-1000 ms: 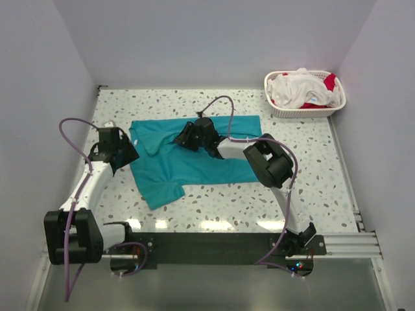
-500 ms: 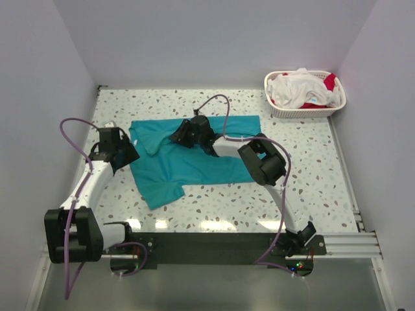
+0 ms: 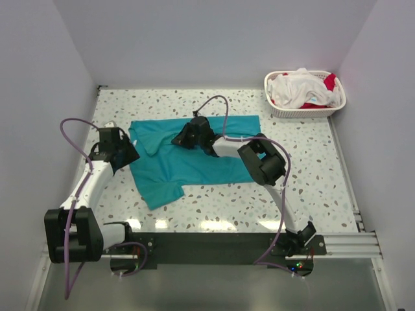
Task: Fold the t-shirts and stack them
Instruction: Fold the tshirt
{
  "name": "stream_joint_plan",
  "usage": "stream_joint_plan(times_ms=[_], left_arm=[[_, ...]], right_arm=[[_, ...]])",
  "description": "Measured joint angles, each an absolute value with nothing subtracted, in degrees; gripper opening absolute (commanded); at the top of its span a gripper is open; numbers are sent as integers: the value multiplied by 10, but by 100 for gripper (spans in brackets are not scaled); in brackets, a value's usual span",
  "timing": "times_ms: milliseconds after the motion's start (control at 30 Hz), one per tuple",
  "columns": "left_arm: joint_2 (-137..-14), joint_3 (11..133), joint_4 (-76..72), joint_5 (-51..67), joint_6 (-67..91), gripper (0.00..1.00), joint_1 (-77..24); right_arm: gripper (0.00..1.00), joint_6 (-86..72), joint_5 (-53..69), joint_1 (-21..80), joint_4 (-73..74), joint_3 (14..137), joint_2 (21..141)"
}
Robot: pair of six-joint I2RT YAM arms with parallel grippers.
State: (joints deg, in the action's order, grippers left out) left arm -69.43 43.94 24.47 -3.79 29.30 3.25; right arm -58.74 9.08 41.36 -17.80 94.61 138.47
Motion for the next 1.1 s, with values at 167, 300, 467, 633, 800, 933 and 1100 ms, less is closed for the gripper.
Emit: stream_joint_plan(times_ms=[167,300,467,633,800,933,1100], left_arm=[[-694,439,245,-37,293,57,34],[-694,439,245,-37,293,57,34],[-694,439,245,-37,293,57,39],[-694,439,245,-37,293,57,41],[-696,439,245,-37,293,57,42],[-700,439,245,-37,293,57,45],[-707,439,245,-35,293,57,48]], right_arm=[[3,-571,91,414,-158,945,1380],[4,-552,90,414,-134,945,1365],[5,-533,90,413,-109,945,1346],[7,-526,90,413,-82,950,1342],[28,-517,88,412,-41,965,1342],[46,-499,80,411,-9,970,1334],[58,-450,51,406,41,931,1276]])
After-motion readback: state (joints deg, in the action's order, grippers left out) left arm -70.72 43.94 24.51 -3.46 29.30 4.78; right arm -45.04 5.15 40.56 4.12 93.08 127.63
